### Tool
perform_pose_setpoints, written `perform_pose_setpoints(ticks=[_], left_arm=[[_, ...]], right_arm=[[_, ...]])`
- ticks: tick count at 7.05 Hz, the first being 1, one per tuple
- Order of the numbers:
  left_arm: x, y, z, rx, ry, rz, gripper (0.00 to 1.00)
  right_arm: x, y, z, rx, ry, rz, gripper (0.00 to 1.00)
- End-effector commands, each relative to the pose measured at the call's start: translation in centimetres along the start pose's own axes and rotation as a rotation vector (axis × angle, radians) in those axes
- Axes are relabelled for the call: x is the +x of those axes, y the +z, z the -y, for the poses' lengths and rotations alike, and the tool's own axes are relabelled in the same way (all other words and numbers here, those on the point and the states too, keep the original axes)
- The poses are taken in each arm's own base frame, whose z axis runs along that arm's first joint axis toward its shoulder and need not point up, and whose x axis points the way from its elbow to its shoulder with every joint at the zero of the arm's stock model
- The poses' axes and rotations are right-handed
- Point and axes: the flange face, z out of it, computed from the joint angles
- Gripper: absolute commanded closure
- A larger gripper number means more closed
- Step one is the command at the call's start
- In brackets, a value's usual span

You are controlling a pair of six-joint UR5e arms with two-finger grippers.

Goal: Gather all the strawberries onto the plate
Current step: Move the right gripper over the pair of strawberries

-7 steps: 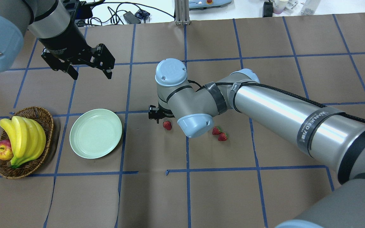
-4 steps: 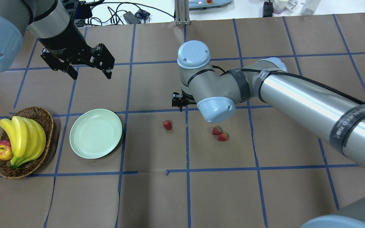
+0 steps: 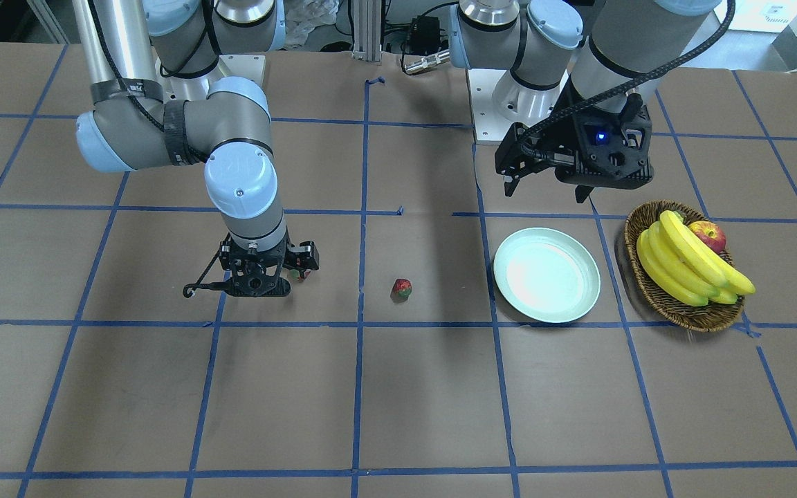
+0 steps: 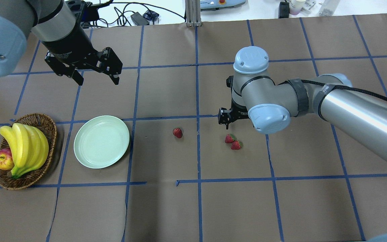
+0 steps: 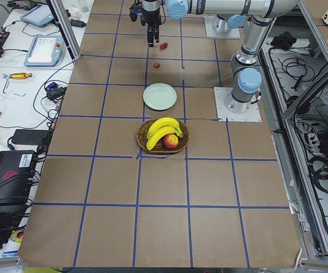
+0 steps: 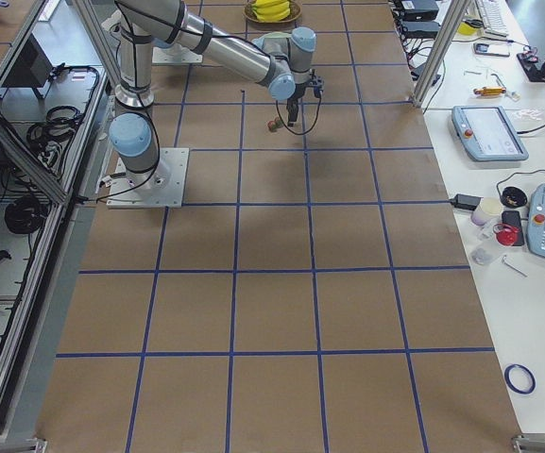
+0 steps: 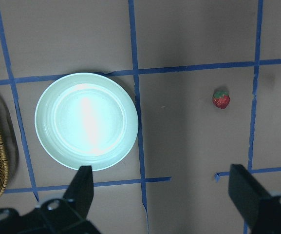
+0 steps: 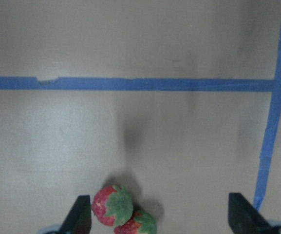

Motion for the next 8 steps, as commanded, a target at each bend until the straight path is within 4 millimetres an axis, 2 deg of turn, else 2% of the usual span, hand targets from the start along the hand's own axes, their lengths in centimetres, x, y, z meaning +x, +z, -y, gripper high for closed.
perform_pose_setpoints(ticks=[1,3,8], left_arm=[[0.0,0.3,-0.3,-0.005,0.001,0.001,0.0],[0.0,0.3,-0.4,-0.004,-0.001,0.001,0.0],[0.0,0.4,-0.4,-0.007,-0.001,0.001,0.0]], right_arm=[[-2.8,1.0,-2.4,-0.006,-0.061,0.048,0.0],[-2.9,2.1,-2.8,-0.017,-0.208,0.051,0.0],[-2.4,4.4,-4.1,-0.017,-0.282,0.036,0.0]])
